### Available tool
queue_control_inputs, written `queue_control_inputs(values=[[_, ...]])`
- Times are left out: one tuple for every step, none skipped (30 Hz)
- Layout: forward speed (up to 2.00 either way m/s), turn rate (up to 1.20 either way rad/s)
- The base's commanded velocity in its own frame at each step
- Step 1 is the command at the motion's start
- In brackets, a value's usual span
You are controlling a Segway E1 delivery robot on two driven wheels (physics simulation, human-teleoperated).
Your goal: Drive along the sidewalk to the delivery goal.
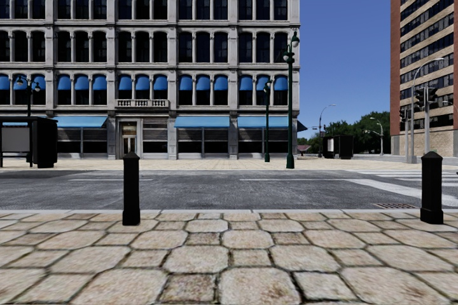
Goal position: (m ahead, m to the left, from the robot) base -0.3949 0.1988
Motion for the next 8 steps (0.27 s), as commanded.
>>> queue_control_inputs(values=[[0.00,0.00],[0.00,0.00],[0.00,0.00],[0.00,0.00],[0.00,0.00],[0.00,0.00],[0.00,0.00],[0.00,0.00]])
